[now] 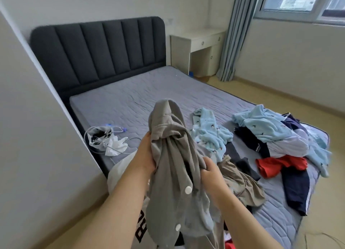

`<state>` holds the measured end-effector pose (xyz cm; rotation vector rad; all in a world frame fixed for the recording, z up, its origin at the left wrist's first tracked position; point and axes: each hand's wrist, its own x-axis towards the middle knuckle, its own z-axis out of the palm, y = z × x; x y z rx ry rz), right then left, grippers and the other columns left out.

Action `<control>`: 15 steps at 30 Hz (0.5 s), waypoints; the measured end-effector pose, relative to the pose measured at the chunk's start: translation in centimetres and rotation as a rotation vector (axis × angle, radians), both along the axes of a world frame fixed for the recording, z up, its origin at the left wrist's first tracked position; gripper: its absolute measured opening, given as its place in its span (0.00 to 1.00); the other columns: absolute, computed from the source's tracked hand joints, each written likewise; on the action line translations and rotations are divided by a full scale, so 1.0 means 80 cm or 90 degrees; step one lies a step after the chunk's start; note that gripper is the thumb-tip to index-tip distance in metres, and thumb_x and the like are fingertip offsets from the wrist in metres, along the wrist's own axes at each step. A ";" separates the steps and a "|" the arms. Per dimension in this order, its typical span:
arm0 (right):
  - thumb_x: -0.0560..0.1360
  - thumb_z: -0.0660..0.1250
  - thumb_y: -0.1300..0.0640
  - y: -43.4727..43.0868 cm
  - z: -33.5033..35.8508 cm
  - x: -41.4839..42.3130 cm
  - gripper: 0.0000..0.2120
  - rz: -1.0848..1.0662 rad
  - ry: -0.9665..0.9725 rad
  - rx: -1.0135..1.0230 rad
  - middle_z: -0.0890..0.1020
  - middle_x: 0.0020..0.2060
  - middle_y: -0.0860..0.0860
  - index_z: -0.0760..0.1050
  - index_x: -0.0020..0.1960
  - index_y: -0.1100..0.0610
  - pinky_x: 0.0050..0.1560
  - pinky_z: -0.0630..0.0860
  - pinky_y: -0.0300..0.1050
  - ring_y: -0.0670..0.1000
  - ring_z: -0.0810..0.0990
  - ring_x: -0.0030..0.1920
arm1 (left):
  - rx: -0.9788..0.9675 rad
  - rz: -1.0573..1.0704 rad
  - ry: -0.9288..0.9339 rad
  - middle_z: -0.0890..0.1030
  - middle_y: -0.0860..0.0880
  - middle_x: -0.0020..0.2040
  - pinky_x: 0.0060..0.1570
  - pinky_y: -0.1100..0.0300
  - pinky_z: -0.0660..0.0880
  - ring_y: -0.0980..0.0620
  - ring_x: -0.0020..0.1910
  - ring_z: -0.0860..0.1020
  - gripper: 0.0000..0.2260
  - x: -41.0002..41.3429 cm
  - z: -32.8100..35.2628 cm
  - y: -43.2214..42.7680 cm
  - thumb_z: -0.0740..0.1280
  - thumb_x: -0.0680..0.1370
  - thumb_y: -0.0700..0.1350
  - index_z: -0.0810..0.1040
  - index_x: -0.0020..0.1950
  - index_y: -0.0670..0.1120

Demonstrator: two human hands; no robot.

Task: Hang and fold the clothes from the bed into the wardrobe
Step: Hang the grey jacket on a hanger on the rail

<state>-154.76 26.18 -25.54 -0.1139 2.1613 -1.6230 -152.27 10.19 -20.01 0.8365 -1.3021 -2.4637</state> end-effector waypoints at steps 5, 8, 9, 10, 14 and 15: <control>0.75 0.61 0.63 -0.005 0.032 -0.005 0.11 -0.085 -0.123 -0.214 0.85 0.36 0.51 0.79 0.46 0.50 0.31 0.79 0.43 0.50 0.83 0.35 | 0.129 -0.114 0.132 0.84 0.44 0.45 0.40 0.58 0.80 0.48 0.45 0.83 0.20 0.038 0.006 -0.011 0.59 0.77 0.56 0.85 0.46 0.45; 0.77 0.60 0.63 -0.010 0.047 -0.006 0.09 -0.083 -0.135 -0.250 0.82 0.32 0.51 0.77 0.50 0.54 0.20 0.70 0.32 0.42 0.79 0.24 | 0.055 -0.159 0.102 0.80 0.43 0.58 0.52 0.53 0.78 0.46 0.56 0.80 0.22 0.056 -0.010 0.000 0.66 0.71 0.51 0.74 0.65 0.47; 0.77 0.59 0.63 -0.013 0.052 -0.005 0.08 -0.086 -0.143 -0.269 0.81 0.34 0.52 0.76 0.51 0.56 0.19 0.69 0.31 0.41 0.78 0.23 | 0.015 -0.161 0.066 0.80 0.42 0.58 0.50 0.52 0.79 0.46 0.55 0.80 0.24 0.059 -0.016 0.002 0.69 0.70 0.46 0.71 0.66 0.47; 0.78 0.58 0.64 -0.016 0.055 -0.003 0.08 -0.089 -0.151 -0.285 0.79 0.35 0.52 0.75 0.50 0.57 0.19 0.69 0.31 0.42 0.79 0.25 | -0.026 -0.166 0.037 0.81 0.42 0.56 0.49 0.52 0.79 0.45 0.53 0.81 0.23 0.062 -0.020 0.004 0.70 0.70 0.40 0.71 0.65 0.46; 0.77 0.60 0.59 -0.024 0.052 0.006 0.06 -0.073 -0.229 -0.329 0.78 0.41 0.57 0.74 0.50 0.59 0.35 0.78 0.41 0.53 0.78 0.41 | -0.099 -0.059 -0.051 0.84 0.43 0.43 0.39 0.55 0.80 0.46 0.41 0.83 0.12 0.068 -0.030 -0.006 0.67 0.74 0.33 0.77 0.55 0.42; 0.76 0.62 0.56 -0.024 0.050 0.007 0.08 -0.068 -0.243 -0.331 0.80 0.44 0.57 0.75 0.51 0.60 0.39 0.78 0.45 0.55 0.79 0.44 | -0.073 -0.025 -0.059 0.84 0.44 0.38 0.35 0.57 0.79 0.47 0.36 0.83 0.08 0.070 -0.027 -0.013 0.66 0.75 0.34 0.78 0.51 0.43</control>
